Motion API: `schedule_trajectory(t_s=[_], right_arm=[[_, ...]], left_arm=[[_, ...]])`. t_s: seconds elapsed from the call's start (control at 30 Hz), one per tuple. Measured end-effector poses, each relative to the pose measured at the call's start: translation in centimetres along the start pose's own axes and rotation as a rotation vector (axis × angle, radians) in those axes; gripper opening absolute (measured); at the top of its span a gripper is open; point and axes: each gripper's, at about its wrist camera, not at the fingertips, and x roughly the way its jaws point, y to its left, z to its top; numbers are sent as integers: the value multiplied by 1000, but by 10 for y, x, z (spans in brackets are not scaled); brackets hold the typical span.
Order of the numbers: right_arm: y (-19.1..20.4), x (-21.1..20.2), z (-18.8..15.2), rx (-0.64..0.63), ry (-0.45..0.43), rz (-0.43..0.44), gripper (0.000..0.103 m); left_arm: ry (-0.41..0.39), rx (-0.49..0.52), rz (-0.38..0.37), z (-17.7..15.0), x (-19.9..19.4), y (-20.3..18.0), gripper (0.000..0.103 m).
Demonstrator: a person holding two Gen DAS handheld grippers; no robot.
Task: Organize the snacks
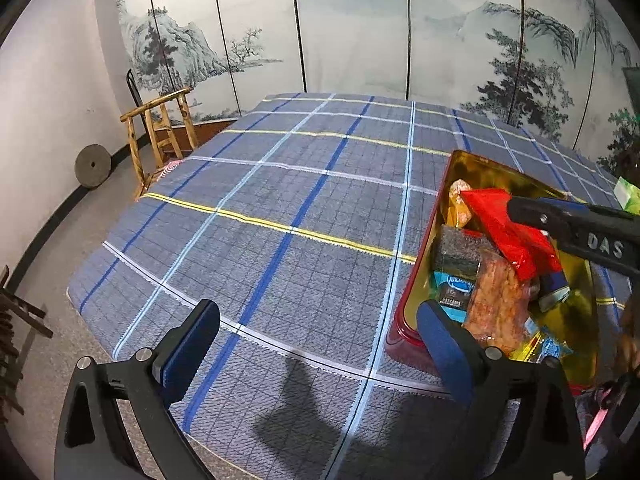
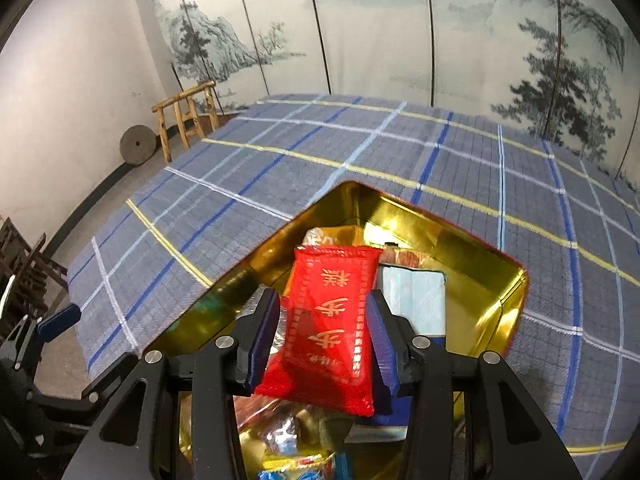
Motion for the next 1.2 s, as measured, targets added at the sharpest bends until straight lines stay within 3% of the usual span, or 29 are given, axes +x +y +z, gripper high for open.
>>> schedule_trajectory(t_s=[0.13, 0.3, 0.6, 0.77, 0.9, 1.2], right_arm=[[10, -22, -8, -34, -59, -17, 52], [24, -60, -24, -70, -157, -55, 69], [36, -124, -48, -110, -321, -153, 89], [34, -155, -60, -111, -393, -213, 93], [30, -175, -67, -104, -420, -216, 95], [29, -209, -77, -101, -469, -192, 95]], left_arm=[[-20, -7, -3, 1, -9, 1, 99], [-63, 14, 8, 2, -27, -4, 100], [-187, 43, 14, 4, -76, -14, 102], [-243, -4, 6, 7, -105, -9, 102], [-289, -41, -21, 12, -130, -2, 102], [-440, -11, -17, 13, -197, -11, 102]])
